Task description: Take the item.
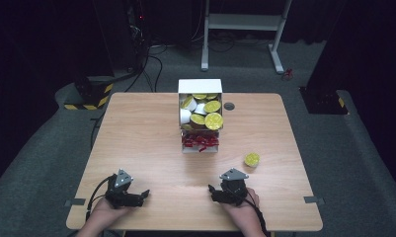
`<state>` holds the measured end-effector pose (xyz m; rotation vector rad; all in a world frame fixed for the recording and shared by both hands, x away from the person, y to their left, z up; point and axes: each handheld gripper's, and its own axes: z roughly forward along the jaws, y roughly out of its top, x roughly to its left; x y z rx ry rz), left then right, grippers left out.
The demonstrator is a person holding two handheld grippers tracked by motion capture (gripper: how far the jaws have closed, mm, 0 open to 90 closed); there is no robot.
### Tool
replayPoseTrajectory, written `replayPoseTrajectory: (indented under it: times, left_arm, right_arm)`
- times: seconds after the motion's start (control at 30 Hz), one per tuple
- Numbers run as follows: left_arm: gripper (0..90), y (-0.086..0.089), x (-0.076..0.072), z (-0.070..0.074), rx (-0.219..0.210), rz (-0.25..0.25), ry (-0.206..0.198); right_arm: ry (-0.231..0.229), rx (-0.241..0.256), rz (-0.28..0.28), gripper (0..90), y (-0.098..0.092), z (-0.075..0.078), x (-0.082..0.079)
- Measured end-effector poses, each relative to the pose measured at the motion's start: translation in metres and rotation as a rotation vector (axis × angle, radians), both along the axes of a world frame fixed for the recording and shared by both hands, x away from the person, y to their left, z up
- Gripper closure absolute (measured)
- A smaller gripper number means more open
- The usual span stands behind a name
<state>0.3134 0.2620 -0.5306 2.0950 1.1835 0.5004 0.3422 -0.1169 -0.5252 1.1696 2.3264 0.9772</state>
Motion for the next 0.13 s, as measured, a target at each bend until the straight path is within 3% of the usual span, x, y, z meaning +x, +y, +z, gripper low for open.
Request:
replayPoseTrajectory:
  times: [0.13]
  left_arm:
    - [2.7, -0.0003, 0.0, -0.0002, -0.005, 0.004, -0.002]
  right_arm:
    - [-0.009, -0.02, -0.004, 18.3, 0.002, -0.0003, -0.0002]
